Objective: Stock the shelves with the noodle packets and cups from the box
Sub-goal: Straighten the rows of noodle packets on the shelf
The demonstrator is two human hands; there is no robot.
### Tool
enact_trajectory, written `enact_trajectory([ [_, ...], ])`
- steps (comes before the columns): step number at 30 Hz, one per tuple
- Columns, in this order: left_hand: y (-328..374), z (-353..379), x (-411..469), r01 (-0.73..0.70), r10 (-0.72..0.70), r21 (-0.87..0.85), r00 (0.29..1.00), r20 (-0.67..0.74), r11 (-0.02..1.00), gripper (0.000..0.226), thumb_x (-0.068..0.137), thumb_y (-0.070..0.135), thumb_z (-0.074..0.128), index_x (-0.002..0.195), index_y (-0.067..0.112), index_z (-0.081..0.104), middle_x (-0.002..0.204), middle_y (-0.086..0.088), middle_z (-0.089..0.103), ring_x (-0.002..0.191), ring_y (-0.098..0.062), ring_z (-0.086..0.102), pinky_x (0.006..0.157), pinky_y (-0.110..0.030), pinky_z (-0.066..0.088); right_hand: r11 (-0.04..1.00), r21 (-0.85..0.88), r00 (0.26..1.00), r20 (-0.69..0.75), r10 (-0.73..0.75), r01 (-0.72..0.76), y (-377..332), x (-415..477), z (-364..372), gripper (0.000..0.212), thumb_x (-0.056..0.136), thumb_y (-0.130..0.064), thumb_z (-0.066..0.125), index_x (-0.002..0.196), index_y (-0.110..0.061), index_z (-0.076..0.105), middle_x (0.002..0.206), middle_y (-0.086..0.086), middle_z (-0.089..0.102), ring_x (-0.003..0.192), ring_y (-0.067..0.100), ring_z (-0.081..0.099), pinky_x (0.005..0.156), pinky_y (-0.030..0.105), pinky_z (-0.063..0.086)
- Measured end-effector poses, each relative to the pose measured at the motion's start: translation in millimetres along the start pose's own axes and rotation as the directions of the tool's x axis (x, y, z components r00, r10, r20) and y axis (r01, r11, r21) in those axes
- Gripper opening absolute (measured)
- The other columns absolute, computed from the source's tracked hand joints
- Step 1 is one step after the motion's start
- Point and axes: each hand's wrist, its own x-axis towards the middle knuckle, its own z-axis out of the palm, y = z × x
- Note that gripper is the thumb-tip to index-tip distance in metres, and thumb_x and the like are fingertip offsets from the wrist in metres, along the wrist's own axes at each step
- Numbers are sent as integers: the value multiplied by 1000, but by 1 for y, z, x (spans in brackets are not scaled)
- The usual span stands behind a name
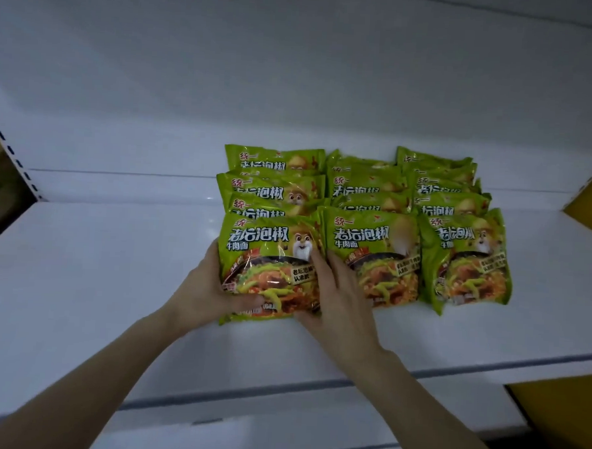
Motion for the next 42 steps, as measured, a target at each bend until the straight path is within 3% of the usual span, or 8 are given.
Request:
enact_trajectory([
  [9,2,2,14,-111,115,40,986,-120,993,87,59,16,87,118,36,27,97,30,48,82,11,51,60,-7,41,992,-122,973,-229,-20,-9,3,17,-1,110,42,-51,87,131,-8,39,114,11,63,102,27,64,79,31,54],
  [14,-2,8,16,-180,179,8,969,-171,984,90,48,26,87,119,39,33,99,32,52,85,10,57,62,-11,44,975,-224,979,-199,-47,1,8,27,2,119,39,-55,86,135,-7,34,127,15,59,115,29,59,92,43,47],
  [18,-6,6,15,-219,215,-42,973,-84,975,91,44,32,85,117,50,34,106,33,58,97,13,57,66,-10,51,998,56,997,-77,23,-18,6,22,-10,114,69,-51,73,147,-13,-1,142,4,41,133,19,36,114,34,24],
  [23,0,5,23,-245,245,-36,969,-14,969,100,45,34,89,126,43,31,112,29,57,104,4,58,72,-11,51,991,-114,953,-302,33,-71,14,35,-5,110,41,-54,86,127,1,46,99,10,68,91,28,67,76,40,55],
  [29,2,-12,26,-88,96,-169,994,43,982,139,25,52,88,138,41,8,126,39,36,112,21,40,90,-13,42,939,-344,951,-285,-118,14,13,32,2,127,33,-75,74,136,-11,35,132,14,55,123,28,52,94,44,34],
  [33,1,-6,41,-154,174,-179,980,100,972,103,51,6,86,117,48,17,94,44,58,93,15,59,65,-9,50,926,-376,958,-248,-143,41,16,37,7,124,31,-74,75,134,-15,40,133,16,53,117,31,57,92,44,35],
  [38,-6,-7,54,-195,209,-175,976,65,965,130,37,41,89,140,40,10,119,31,55,114,-3,56,90,-32,51,940,-333,955,-248,-165,76,23,52,12,123,30,-63,84,132,-12,39,134,15,52,115,30,59,87,43,49],
  [42,0,-21,62,-86,56,-310,993,-106,947,140,31,83,66,146,36,2,144,20,22,134,-4,24,106,-32,29,936,-344,939,-291,-182,75,27,51,16,120,33,-63,83,132,-13,40,135,12,49,115,28,59,87,42,50],
])
